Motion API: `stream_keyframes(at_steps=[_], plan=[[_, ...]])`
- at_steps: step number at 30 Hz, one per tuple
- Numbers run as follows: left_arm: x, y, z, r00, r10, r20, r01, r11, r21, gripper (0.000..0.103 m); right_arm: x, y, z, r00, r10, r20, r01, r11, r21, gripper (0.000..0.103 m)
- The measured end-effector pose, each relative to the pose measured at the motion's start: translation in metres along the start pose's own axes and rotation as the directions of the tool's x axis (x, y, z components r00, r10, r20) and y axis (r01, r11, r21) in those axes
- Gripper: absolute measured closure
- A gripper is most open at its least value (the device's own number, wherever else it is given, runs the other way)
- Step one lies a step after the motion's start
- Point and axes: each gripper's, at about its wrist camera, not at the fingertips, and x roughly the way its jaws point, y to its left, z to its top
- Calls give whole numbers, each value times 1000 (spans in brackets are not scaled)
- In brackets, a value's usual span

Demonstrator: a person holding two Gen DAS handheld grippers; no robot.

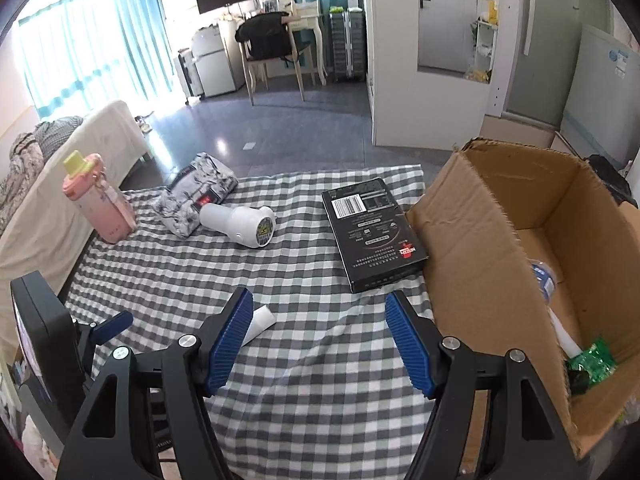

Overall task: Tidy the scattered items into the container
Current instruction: 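Move both tools back to the table toward the black box and toothpaste tube, then grasp the black Nescafe box with the right tool while the left tool grasps the white toothpaste tube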

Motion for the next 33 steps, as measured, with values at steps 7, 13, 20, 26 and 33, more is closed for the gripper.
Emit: stream_keyframes(at_steps=[7, 13, 20, 26, 33], plan=[[22, -8, 8, 1000, -23, -12, 24, 1000, 18, 7, 28, -3, 16, 1000, -19, -17, 19, 1000, 5, 35], [27, -16, 12, 998, -65, 24, 64, 997, 39, 7, 57, -6, 28, 999, -32, -27, 33, 999, 7, 35], [36, -30, 10, 996, -94, 3, 93, 990, 104, 12, 101, -15, 47, 992, -107, -62, 107, 994, 10, 35], [41, -33, 15, 992, -129, -10, 130, 987, 96, 16, 133, -15, 55, 974, -214, -78, 209, 975, -70, 22], [34, -42, 15, 989, -148, 10, 145, 978, 148, 68, 152, -1, 51, 932, -358, -48, 341, 916, -211, 18]])
